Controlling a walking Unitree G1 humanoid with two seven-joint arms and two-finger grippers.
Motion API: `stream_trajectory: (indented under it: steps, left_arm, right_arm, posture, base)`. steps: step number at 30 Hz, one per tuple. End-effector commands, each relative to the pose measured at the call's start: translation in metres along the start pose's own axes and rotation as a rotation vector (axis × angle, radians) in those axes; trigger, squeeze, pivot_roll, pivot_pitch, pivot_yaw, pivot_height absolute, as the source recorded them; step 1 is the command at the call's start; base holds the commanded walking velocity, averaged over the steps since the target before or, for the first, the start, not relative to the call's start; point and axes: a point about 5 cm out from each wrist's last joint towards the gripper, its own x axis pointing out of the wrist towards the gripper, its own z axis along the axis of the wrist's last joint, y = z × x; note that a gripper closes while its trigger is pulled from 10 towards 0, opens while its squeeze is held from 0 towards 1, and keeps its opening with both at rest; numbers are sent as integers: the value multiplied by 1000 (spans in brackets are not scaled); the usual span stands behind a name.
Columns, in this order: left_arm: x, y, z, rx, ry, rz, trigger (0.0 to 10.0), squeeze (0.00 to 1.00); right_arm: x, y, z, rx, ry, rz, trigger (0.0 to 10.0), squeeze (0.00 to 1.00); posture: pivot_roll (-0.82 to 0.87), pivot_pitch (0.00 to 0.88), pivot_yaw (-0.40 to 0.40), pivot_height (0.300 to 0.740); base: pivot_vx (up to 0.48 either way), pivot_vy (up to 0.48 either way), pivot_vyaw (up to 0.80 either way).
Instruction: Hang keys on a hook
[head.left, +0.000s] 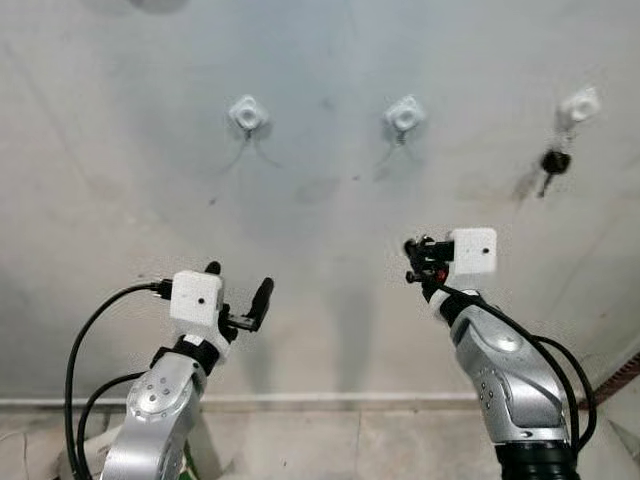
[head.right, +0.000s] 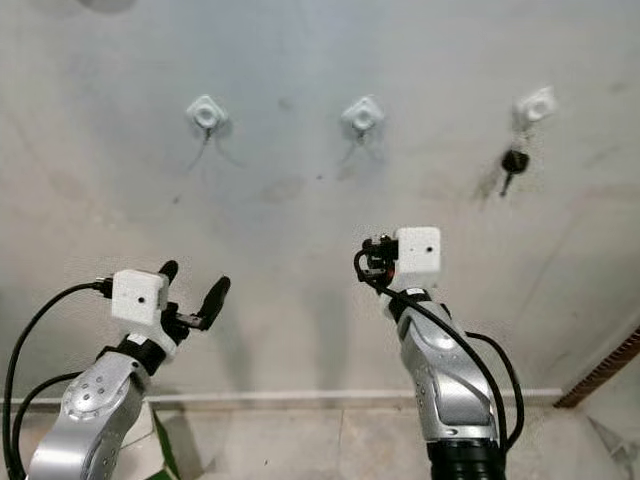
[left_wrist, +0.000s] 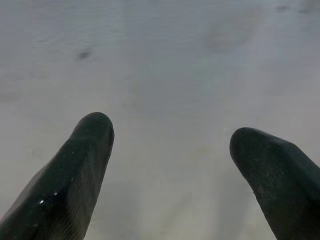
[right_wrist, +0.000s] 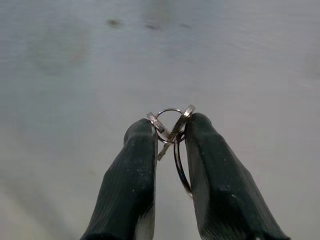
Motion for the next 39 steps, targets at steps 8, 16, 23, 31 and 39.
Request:
stream_trajectory:
  steps: [8, 16, 23, 31, 39]
  left_arm:
    - [-1, 2, 0, 7, 0, 3, 10000, 0]
    - [-1, 2, 0, 5, 1, 0, 10000, 0]
    - [-1, 2, 0, -8, -2, 14, 10000, 0]
    - [-1, 3, 4, -9, -33, 4, 10000, 0]
    - [-13, 17, 14, 32, -72, 80, 10000, 0]
  right_arm:
    - [0, 4, 5, -2, -22, 17, 10000, 0]
    - [0, 4, 4, -3, -20, 15, 10000, 0]
    - [0, 4, 4, -2, -18, 17, 10000, 0]
    - [-2, 11, 8, 12, -47, 65, 10000, 0]
    - [-18, 10, 24, -24, -139, 100, 10000, 0]
  posture:
    - [63, 0, 32, 740]
    - [59, 0, 34, 740]
    - [62, 0, 32, 740]
    - [60, 0, 33, 740]
    - [59, 0, 28, 740]
  base:
    - [0, -437, 0]
    - [0, -439, 0]
    - [0, 0, 0]
    - [0, 0, 0]
    - [0, 0, 0]
